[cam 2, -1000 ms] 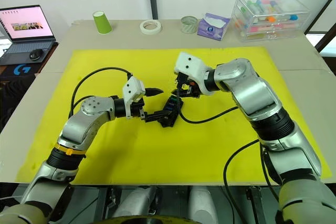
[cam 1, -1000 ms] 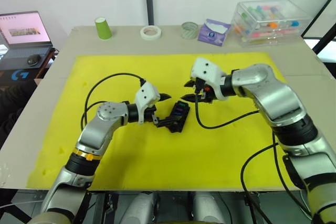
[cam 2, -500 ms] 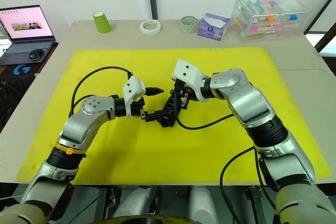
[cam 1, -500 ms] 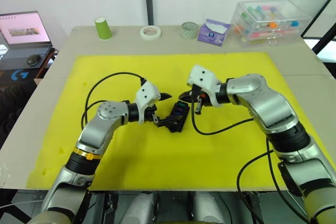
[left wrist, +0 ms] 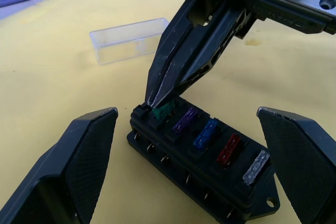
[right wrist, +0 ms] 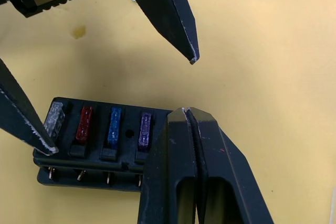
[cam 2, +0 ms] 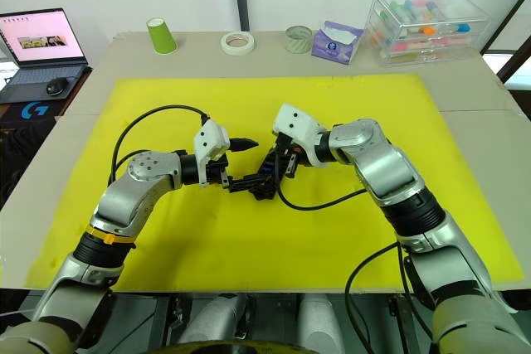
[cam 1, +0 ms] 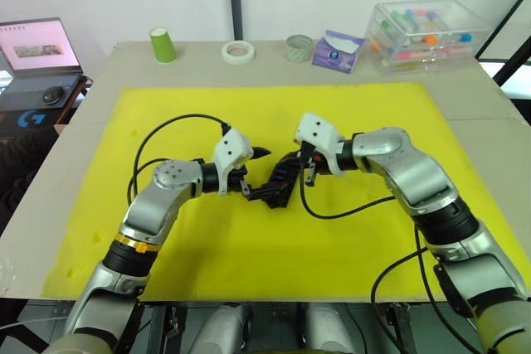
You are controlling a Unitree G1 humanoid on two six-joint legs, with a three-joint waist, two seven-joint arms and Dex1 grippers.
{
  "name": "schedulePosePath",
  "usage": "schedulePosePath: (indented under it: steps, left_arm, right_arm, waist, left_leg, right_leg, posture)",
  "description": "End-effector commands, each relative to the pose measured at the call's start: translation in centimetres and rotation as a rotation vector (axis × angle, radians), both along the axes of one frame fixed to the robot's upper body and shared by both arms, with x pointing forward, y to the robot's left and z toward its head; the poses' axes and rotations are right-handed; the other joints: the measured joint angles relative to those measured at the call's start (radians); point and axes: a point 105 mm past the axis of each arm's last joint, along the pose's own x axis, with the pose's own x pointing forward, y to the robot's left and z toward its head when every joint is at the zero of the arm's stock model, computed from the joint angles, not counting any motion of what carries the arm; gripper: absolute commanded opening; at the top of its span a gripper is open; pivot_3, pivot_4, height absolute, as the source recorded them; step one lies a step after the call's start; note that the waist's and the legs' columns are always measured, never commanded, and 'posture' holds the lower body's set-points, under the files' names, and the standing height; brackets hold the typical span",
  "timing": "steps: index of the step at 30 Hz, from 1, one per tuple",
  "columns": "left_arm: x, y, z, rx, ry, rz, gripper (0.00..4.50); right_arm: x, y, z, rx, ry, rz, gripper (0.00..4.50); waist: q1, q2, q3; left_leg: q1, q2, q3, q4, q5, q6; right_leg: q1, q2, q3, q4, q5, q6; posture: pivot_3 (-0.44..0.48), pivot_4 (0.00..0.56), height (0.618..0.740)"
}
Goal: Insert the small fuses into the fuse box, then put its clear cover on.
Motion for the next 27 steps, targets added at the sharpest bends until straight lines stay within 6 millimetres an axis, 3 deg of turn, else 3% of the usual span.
schedulePosePath:
  steps: [1, 19, 24, 27]
  left_arm:
    - [-0.2, 0.0, 1.1, -0.004, -0.039, -0.01, 4.5]
    - [-0.1, 0.1, 1.1, -0.003, -0.038, -0.006, 4.5]
    - [-0.1, 0.2, 1.3, -0.008, -0.041, -0.005, 4.5]
    - [-0.1, 0.7, 2.2, -0.027, -0.051, -0.009, 4.5]
  right_arm:
    - [-0.3, -0.5, -1.5, -0.043, 0.042, -0.01, 0.03]
    - [-1.0, -0.6, -1.9, -0.058, 0.067, 0.008, 0.03]
    - [-1.0, 0.2, -0.4, 0.022, 0.059, 0.016, 0.03]
    - [-0.8, 0.7, 2.4, 0.133, 0.012, 0.028, 0.03]
  waist:
    - [0.0, 0.0, 0.0]
    - [0.001, 0.0, 0.0]
    - [0.0, 0.0, 0.0]
    - [-0.001, 0.0, 0.0]
  left_leg:
    - [0.0, 0.0, 0.0, 0.0, 0.0, 0.0]
    - [0.0, 0.0, 0.0, 0.0, 0.0, 0.0]
    - [0.0, 0.0, 0.0, 0.0, 0.0, 0.0]
    - [0.0, 0.0, 0.0, 0.0, 0.0, 0.0]
  right_leg:
    - [0.0, 0.0, 0.0, 0.0, 0.0, 0.0]
    - [0.0, 0.0, 0.0, 0.0, 0.0, 0.0]
    - [0.001, 0.0, 0.0, 0.0, 0.0, 0.0]
    - [0.0, 0.0, 0.0, 0.0, 0.0, 0.0]
  posture:
    - [0.0, 0.15, 0.74]
    - [0.0, 0.15, 0.74]
    - [0.0, 0.15, 0.74]
    - [0.0, 0.15, 0.74]
